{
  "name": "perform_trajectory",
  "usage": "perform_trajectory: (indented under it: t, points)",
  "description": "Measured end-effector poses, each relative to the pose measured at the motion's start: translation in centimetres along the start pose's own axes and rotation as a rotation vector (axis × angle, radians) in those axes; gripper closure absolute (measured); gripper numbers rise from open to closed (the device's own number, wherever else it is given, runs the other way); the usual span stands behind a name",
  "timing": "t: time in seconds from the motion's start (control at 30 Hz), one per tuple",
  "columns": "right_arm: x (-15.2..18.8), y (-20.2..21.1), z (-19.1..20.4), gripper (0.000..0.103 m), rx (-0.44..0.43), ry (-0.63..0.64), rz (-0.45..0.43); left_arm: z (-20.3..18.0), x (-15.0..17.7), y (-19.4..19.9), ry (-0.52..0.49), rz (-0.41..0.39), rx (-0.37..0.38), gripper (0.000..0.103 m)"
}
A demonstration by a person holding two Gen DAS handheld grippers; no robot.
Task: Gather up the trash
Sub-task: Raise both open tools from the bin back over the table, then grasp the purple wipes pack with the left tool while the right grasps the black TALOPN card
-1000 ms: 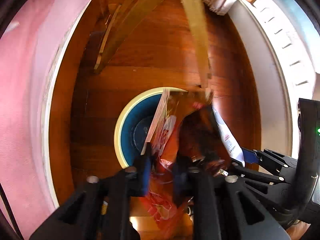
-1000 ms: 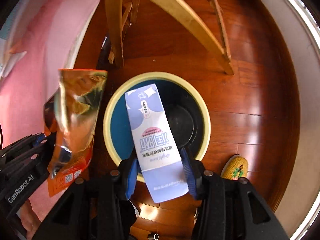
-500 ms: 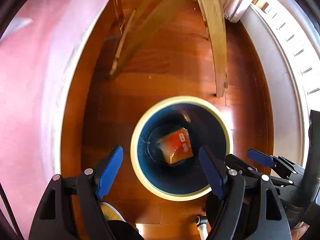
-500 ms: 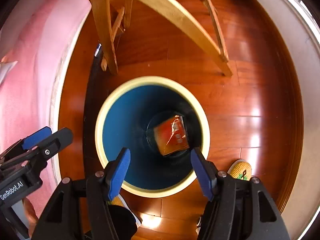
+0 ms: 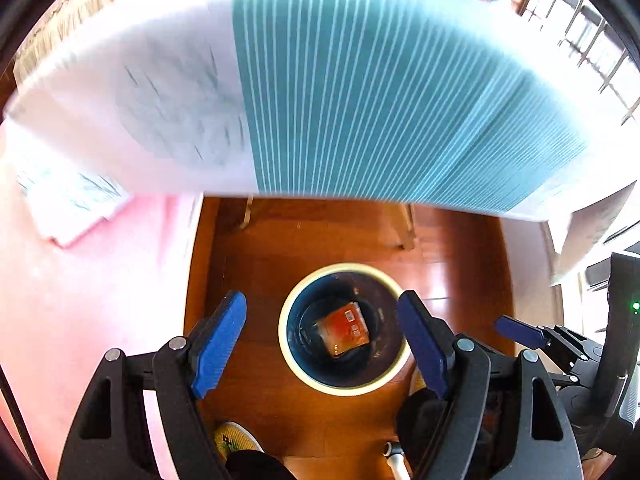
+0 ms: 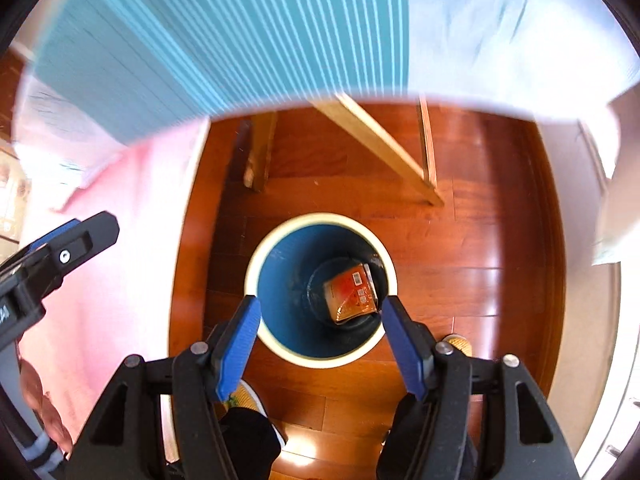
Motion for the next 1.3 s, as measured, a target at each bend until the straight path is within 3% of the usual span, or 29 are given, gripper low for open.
perform_trajectory:
  t: [0.43, 0.73, 1.03, 1.3]
  points:
    - [-8.6, 16.1, 4.2, 0.039, -0.044, 0.079, -0.182, -2.0, -9.3, 16.6, -0.073, -0.172, 0.012, 0.026]
    - [-16.3, 24.5, 5.7, 0.039, -0.08, 0.157, -0.308, -4.5, -16.9, 24.1, -0.067, -0.327, -0.02, 0.023]
    - [-23.2, 28.8, 6.3, 0.039, -0.153, 0.269, -0.32, -7.5, -21.7, 27.4, 0.011, -0.381, -0.124, 0.023]
    - [-26.9, 27.8, 6.3, 0.036, -0.141, 0.286, -0.3, -6.8, -25.3, 26.9, 0.036, -0.387, -0.157, 0.023]
Point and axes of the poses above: each gripper's, at about its wrist camera, not at the fingertips, and y roughly against the way its jaws point, z to its left, x to its underside, the point moved 7 cm from there along -y, roughly the way its jaws point, and after that the axes turned 5 degrees about -z, right-handed, at the moved point
